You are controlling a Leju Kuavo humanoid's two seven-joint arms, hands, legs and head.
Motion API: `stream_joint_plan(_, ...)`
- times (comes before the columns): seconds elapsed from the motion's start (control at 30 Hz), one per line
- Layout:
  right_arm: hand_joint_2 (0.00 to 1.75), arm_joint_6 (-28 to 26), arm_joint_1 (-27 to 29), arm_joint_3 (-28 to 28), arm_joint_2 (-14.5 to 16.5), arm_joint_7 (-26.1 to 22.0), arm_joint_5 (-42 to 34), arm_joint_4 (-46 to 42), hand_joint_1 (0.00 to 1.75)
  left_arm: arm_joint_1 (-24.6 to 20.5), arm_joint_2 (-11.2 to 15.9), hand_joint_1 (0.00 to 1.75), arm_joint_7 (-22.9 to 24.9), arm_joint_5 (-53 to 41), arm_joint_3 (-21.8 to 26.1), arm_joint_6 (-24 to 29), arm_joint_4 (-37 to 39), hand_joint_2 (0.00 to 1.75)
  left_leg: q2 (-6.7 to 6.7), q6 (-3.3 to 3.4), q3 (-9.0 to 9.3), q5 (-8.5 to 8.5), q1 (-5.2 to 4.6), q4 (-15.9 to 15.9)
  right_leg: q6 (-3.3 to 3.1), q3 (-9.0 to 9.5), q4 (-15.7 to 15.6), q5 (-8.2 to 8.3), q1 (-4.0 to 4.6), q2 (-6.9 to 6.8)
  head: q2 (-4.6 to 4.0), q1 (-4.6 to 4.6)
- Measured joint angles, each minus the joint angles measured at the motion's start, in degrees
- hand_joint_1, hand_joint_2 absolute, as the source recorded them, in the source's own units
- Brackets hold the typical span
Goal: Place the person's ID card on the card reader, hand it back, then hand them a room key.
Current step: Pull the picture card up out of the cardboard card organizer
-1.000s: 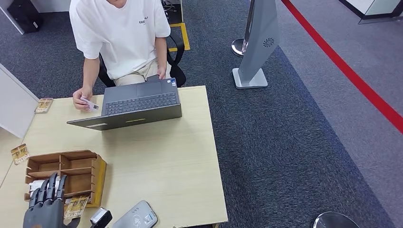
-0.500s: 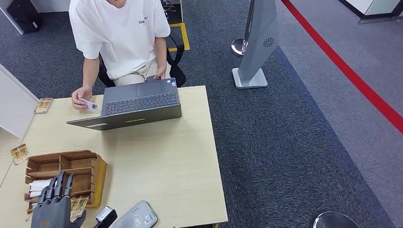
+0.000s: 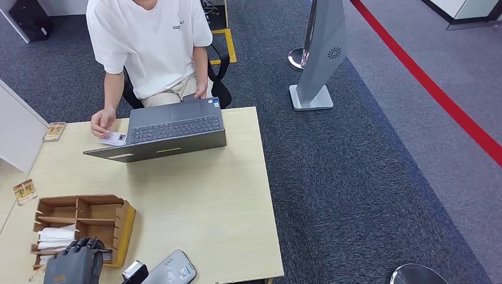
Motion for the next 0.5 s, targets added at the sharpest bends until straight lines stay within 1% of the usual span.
stream_joint_plan(0.5, 1.75, 0.2, -0.1, 1.8, 0.0, -0.2, 1.4, -0.1, 0.0, -0.3, 0.3, 1.75, 0.0, 0.7, 0.0, 0.2, -0.1, 1.75, 0.0, 0.0, 0.12, 0.0, 0.0, 0.0, 0.0, 0.01, 0.0, 0.0, 0.0, 0.0, 0.0, 0.01)
